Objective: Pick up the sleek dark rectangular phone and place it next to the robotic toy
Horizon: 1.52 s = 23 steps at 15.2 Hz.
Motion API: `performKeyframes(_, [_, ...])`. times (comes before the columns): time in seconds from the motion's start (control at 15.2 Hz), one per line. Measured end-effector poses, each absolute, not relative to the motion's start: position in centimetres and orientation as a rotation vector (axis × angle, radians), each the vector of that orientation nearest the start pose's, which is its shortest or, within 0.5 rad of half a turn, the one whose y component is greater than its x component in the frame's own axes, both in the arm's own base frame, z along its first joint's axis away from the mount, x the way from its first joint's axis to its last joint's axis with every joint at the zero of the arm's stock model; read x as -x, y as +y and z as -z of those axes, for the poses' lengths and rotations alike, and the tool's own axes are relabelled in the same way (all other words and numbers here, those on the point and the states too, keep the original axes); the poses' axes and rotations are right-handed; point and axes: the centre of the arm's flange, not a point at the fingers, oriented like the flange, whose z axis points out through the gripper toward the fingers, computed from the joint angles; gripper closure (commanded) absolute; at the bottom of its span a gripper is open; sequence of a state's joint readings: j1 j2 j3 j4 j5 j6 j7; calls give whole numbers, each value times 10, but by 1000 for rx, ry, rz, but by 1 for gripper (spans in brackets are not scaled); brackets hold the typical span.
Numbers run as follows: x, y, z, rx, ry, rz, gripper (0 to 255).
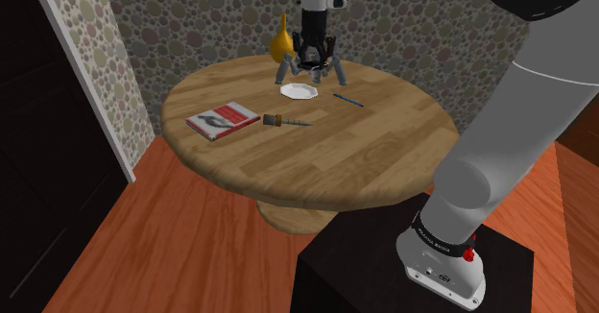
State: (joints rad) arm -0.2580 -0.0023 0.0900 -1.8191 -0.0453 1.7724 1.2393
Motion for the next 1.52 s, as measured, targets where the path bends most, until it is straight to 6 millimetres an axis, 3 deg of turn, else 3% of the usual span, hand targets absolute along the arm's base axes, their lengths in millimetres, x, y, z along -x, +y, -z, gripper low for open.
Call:
performKeyframes(0.4, [-584, -160, -529, 2452, 2060, -27, 255])
performKeyframes(1.12, [-667, -285, -529, 2451, 2061, -24, 255])
performKeyframes(1.25, [-669, -295, -521, 2452, 2061, -29, 255])
performKeyframes(1.52, [-671, -296, -500, 2453, 2060, -28, 255])
